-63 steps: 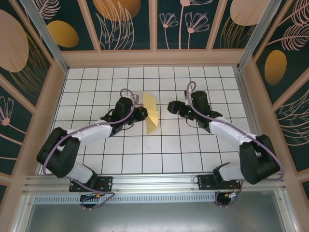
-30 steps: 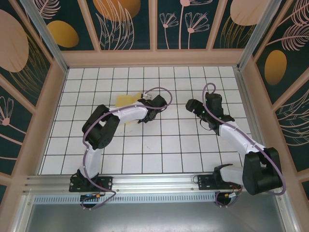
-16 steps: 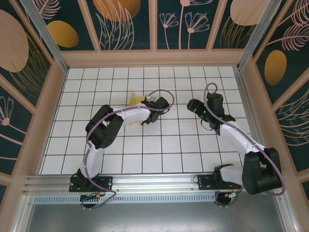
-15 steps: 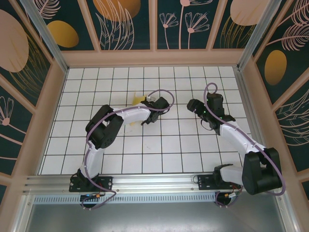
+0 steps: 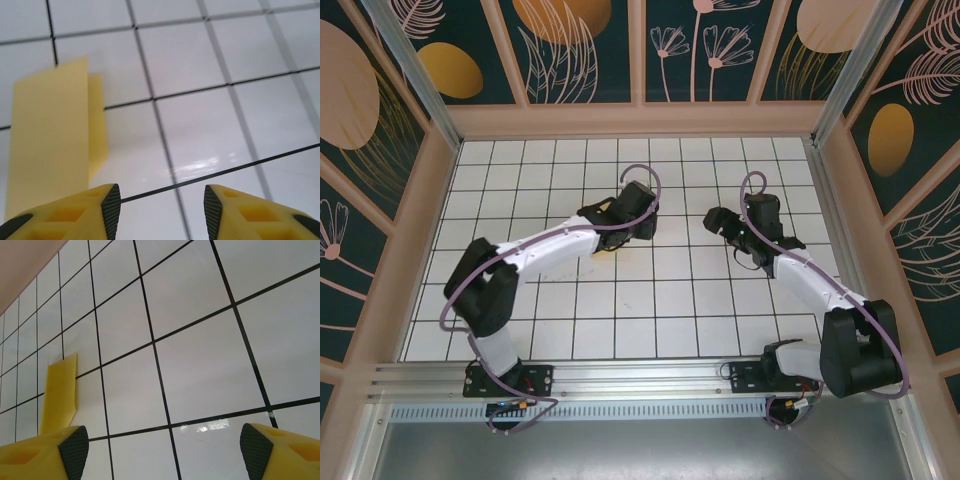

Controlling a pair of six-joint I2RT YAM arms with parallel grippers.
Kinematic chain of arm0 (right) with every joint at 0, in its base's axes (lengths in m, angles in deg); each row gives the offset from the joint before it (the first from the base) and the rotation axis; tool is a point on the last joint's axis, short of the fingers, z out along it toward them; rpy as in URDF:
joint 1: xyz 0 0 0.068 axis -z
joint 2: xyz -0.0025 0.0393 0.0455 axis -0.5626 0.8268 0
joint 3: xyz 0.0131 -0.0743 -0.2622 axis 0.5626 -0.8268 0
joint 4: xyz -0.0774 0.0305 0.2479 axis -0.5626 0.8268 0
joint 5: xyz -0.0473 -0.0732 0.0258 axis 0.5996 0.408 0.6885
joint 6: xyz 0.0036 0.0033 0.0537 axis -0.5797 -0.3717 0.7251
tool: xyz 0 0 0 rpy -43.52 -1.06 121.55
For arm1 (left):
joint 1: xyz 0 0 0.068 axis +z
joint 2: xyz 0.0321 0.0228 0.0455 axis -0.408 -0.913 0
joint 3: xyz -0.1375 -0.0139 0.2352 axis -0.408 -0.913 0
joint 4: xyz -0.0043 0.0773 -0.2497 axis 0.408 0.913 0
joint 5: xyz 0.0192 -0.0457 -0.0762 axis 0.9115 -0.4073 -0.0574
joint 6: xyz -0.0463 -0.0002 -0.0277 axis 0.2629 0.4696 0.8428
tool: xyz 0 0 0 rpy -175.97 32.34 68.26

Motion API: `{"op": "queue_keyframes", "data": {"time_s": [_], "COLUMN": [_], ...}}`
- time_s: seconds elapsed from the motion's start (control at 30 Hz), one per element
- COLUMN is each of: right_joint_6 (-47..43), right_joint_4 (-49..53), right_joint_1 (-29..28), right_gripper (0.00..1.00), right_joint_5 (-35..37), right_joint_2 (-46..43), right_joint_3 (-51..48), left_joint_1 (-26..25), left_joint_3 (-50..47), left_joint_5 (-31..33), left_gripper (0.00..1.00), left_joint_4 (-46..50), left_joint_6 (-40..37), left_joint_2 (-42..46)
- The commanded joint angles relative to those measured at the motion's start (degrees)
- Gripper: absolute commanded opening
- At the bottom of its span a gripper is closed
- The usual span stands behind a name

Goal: Fold a paper plane with a square sheet of paper (pick it up from the middle)
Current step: Turn over the paper at the center of the table, then move the paper to the center of the table.

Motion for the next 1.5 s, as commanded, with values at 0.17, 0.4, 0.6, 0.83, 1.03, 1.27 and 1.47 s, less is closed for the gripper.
{"op": "queue_keyframes", "data": {"time_s": [0.17,0.4,0.6,0.83,1.03,1.27,1.47], "right_joint_6": [-0.4,-1.5,-0.6,0.5,0.6,1.6,5.4], "right_joint_4": [-2.3,-3.1,-3.7,-5.1,-5.0,-5.9,-4.2], "right_joint_1": [-5.3,-13.4,-16.9,-17.2,-17.1,-16.7,-16.9], "right_gripper": [0.81,0.72,0.68,0.72,0.72,0.71,0.68], "right_joint_5": [-3.4,-6.2,-8.1,-7.9,-6.7,-10.1,-15.8], "right_joint_2": [5.8,15.8,22.6,22.6,20.7,18.5,18.3], "right_joint_3": [4.4,12.8,17.8,17.0,15.6,12.3,9.2], "left_joint_1": [11.6,18.3,19.6,19.6,19.3,14.7,12.5], "left_joint_3": [-15.1,-22.1,-24.2,-27.4,-31.6,-34.1,-35.7], "left_joint_5": [-13.7,-18.8,-18.9,-21.0,-25.0,-26.1,-26.3], "left_gripper": [0.37,0.22,0.19,0.17,0.16,0.14,0.12], "left_joint_4": [-16.7,-22.7,-24.2,-26.3,-29.5,-31.9,-35.7], "left_joint_6": [7.0,11.6,12.1,13.8,17.0,22.8,28.8], "left_joint_2": [7.6,4.0,-0.4,-2.9,-1.9,-0.7,-1.8]}}
